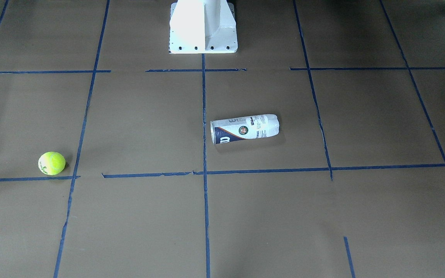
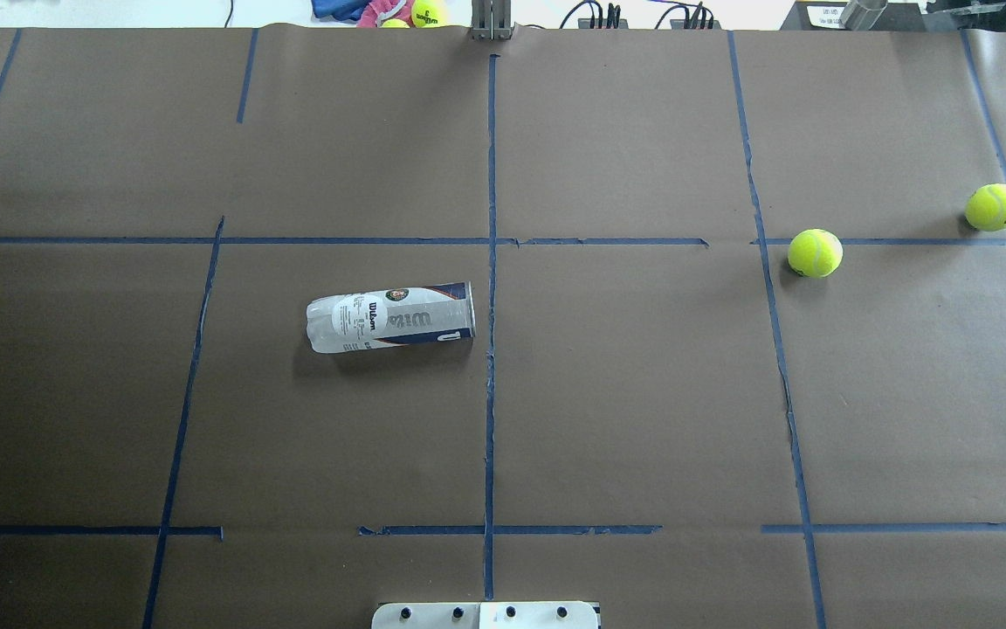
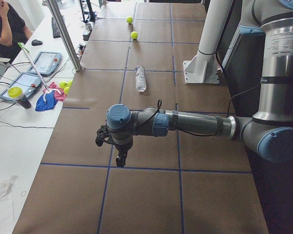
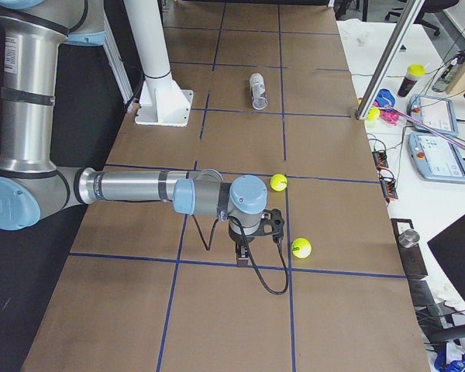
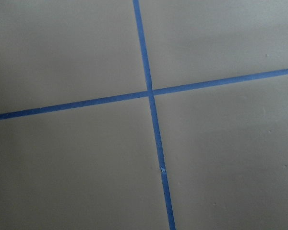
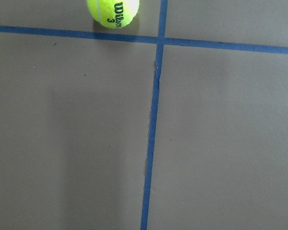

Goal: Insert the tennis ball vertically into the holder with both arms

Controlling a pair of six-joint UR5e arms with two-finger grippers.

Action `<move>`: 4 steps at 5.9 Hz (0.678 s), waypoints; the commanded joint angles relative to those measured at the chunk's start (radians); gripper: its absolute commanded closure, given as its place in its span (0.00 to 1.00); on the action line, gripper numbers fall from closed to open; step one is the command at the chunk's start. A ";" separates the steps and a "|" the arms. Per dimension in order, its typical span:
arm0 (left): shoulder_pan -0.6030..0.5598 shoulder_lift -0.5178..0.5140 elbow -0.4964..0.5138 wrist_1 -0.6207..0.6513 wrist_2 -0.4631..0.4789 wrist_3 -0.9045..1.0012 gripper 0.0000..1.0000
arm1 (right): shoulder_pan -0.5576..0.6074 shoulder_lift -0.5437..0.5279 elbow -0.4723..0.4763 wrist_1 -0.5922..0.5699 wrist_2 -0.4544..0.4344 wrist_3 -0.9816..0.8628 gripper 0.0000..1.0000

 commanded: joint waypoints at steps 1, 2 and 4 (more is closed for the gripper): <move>0.001 0.009 -0.018 -0.002 -0.009 0.000 0.00 | 0.000 -0.007 0.042 0.000 -0.013 -0.002 0.00; 0.010 0.008 -0.029 -0.001 0.005 -0.005 0.00 | 0.000 -0.011 0.042 -0.001 -0.007 0.001 0.00; 0.008 0.029 -0.040 -0.014 -0.009 -0.010 0.00 | 0.000 -0.016 0.033 -0.003 -0.002 0.014 0.00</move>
